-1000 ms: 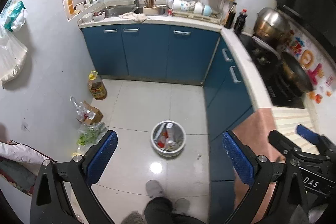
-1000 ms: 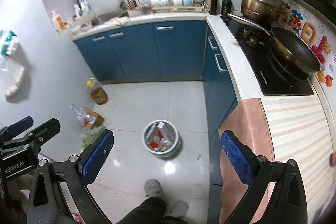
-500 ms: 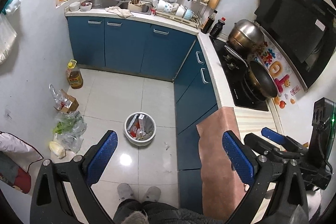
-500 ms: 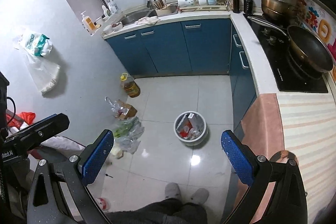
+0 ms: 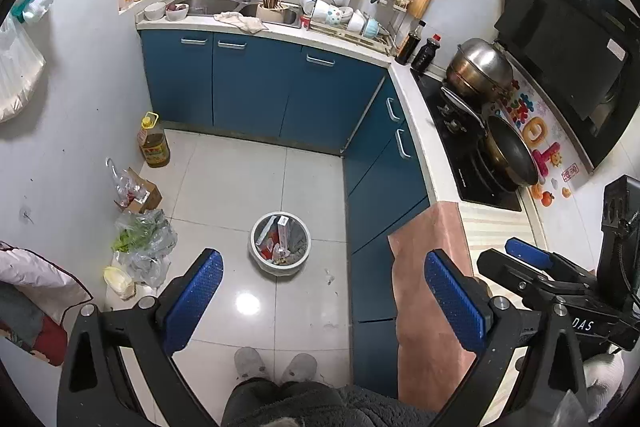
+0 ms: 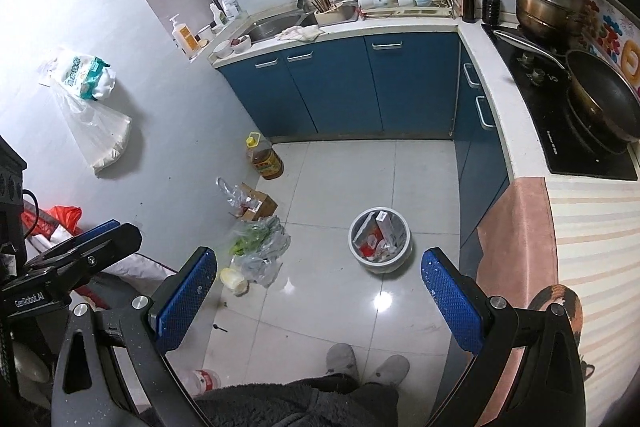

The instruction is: Collect trash

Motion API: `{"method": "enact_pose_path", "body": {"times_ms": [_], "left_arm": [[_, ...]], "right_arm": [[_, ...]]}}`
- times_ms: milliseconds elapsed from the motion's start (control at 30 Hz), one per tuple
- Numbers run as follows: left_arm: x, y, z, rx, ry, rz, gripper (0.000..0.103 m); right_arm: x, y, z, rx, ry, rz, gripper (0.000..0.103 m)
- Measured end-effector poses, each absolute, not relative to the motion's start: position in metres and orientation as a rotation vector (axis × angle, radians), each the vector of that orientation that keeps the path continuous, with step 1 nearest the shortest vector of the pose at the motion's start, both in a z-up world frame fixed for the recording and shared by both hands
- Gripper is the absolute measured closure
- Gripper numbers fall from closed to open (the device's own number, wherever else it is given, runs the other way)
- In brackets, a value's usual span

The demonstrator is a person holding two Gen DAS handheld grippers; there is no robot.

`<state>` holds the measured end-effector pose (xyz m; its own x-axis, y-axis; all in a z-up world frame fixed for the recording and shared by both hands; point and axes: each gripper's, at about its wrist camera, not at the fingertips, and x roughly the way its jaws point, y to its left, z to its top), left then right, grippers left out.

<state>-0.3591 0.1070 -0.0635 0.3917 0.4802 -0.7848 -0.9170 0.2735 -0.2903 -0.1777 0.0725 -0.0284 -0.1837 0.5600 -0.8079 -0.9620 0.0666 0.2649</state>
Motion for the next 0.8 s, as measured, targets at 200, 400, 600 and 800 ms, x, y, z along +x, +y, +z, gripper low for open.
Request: {"method": "enact_pose_path", "body": {"times_ms": [200, 400, 600, 800], "left_arm": [[-0.353, 0.108, -0.068, -0.833, 0.651, 1.003, 0.000], [-0.346, 0.107, -0.070, -0.831, 0.670, 0.980, 0.000], [-0.341, 0.109, -0.072, -0.823, 0.687, 0.966, 0.000], [-0.337, 0.110, -0.073, -0.826, 0.701, 0.962, 0.000]], "right_arm": [[-0.177, 0.074, -0.033, -0.556, 1.010, 1.491, 0.000], [-0.172, 0.071, -0.035, -0.556, 1.021, 1.487, 0.000], [-0.169, 0.070, -0.036, -0.554, 1.026, 1.483, 0.000], [-0.169, 0.071, -0.036, -0.553, 1.035, 1.477, 0.000]]}}
